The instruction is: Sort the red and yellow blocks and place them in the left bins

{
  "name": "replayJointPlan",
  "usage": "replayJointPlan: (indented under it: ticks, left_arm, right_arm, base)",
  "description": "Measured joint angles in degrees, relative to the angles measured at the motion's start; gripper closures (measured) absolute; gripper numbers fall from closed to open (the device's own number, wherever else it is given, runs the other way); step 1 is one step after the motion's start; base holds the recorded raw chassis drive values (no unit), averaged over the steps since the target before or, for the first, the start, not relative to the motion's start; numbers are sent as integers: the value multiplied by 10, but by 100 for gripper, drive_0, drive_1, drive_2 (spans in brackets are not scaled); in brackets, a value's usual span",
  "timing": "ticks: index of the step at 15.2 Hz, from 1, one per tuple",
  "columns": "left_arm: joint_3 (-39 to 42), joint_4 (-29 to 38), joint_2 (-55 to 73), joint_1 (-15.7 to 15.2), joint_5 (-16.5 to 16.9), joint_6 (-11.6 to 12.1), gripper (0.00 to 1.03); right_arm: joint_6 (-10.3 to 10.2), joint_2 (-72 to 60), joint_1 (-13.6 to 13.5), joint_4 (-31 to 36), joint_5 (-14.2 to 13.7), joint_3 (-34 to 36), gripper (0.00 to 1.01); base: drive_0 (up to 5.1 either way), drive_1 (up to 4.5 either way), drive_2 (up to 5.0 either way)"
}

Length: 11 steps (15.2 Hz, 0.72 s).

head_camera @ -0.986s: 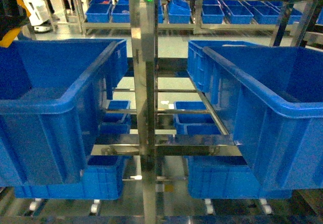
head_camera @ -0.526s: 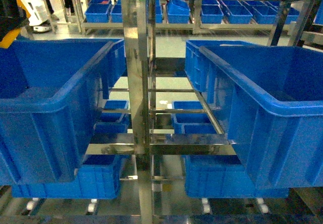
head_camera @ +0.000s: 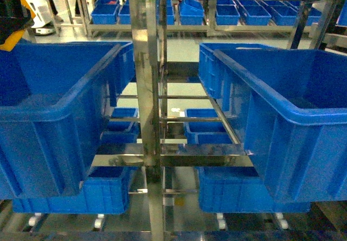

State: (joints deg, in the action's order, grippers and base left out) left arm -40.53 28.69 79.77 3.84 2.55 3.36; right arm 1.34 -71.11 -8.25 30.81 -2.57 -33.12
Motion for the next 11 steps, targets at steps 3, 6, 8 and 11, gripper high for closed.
replayJointPlan:
  ticks: [3, 6, 8, 11]
  left_arm:
    - [0, 0, 0, 0, 0, 0, 75]
    - [0, 0, 0, 0, 0, 0, 75]
    - [0, 0, 0, 0, 0, 0, 75]
    - [0, 0, 0, 0, 0, 0, 75]
  right_arm:
    - [0, -1, 5, -5, 5, 0, 74]
    - [10, -26, 28, -18, 20, -15, 74]
    - [22, -63, 57, -18, 39, -44, 74]
    - [41, -137, 104, -5, 58, -72, 74]
  base:
    - [0, 0, 0]
    - [0, 0, 0]
    - [0, 0, 0]
    - [0, 0, 0]
